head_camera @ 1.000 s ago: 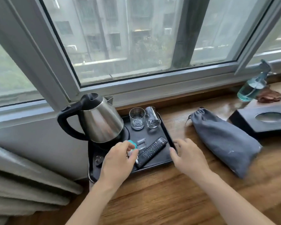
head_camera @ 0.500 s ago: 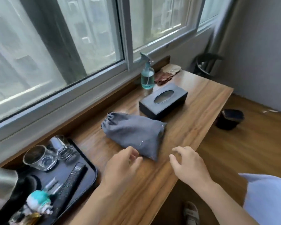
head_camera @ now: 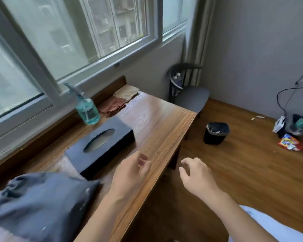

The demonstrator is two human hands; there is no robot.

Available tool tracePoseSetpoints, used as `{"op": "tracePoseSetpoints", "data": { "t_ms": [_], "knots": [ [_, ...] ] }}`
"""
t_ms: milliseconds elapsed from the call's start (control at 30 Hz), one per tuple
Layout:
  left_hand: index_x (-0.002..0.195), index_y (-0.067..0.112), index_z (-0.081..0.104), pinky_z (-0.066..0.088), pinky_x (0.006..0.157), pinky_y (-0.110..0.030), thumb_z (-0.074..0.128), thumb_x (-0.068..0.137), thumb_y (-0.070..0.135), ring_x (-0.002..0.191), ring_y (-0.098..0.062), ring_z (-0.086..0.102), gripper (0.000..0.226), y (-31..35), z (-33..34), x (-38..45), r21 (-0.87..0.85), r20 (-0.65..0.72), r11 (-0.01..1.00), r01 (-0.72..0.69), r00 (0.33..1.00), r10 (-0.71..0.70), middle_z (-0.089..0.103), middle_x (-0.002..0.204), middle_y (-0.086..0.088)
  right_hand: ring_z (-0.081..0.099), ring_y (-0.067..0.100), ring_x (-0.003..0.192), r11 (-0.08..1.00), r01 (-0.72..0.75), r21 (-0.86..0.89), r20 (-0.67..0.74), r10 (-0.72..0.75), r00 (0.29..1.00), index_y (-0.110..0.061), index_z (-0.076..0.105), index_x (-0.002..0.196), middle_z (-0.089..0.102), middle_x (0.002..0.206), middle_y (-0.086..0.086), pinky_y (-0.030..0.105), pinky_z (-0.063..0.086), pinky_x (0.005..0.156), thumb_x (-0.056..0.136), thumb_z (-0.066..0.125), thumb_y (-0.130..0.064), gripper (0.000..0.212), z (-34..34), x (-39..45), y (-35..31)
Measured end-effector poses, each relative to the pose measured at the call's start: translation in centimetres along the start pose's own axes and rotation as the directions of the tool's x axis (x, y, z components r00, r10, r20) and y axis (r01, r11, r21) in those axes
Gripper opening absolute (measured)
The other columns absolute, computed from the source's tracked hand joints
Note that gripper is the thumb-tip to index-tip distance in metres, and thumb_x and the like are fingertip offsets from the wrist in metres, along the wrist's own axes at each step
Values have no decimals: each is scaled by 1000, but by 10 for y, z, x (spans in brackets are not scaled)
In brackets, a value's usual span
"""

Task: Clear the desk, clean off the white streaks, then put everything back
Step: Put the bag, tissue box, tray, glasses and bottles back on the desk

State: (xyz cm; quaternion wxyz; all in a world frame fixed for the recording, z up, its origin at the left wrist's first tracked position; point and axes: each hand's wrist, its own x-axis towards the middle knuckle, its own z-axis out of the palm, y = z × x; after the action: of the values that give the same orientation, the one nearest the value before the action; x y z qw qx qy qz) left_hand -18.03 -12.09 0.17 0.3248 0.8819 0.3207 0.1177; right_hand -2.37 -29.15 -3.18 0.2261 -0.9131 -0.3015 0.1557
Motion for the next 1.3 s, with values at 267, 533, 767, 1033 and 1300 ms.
{"op": "tracePoseSetpoints", "data": {
  "t_ms": [267,533,767,1033,1300],
  "knots": [
    [113,34,63,56,75,-16,62,100,43,87,5,63,16,51,55,109,-15,60,1000,-25,998,26,64,96,22,62,17,100,990,-129,52,-22,130,991,-27,65,128,60,112,-5,28,47,80,99,57,-38,33,-40,88,70],
    [115,34,64,52,66,-6,64,102,40,85,6,63,15,97,110,254,-81,107,994,-70,991,78,64,97,24,61,17,106,992,-115,56,-89,120,989,-26,64,131,61,118,-3,32,54,88,100,57,-37,34,-82,226,94],
    [119,29,65,51,67,-6,65,102,38,86,1,66,19,140,137,369,-106,107,992,-76,990,87,69,99,17,63,18,110,995,-99,3,-66,99,993,-27,63,131,62,120,-2,32,51,88,100,56,-38,34,-125,346,106],
    [115,29,66,47,70,-10,65,101,41,84,-2,65,19,182,193,491,-92,69,996,18,998,-12,70,94,16,63,15,101,999,-14,33,-45,16,999,-27,62,132,63,119,-3,31,55,83,101,57,-38,34,-168,487,157],
    [116,27,65,46,69,-9,65,101,36,86,1,65,17,243,264,612,-154,-102,964,215,967,-232,70,100,14,61,18,106,984,173,31,103,-176,979,-26,60,135,62,118,-3,31,52,88,101,56,-37,35,-236,649,238]
  ]
}}
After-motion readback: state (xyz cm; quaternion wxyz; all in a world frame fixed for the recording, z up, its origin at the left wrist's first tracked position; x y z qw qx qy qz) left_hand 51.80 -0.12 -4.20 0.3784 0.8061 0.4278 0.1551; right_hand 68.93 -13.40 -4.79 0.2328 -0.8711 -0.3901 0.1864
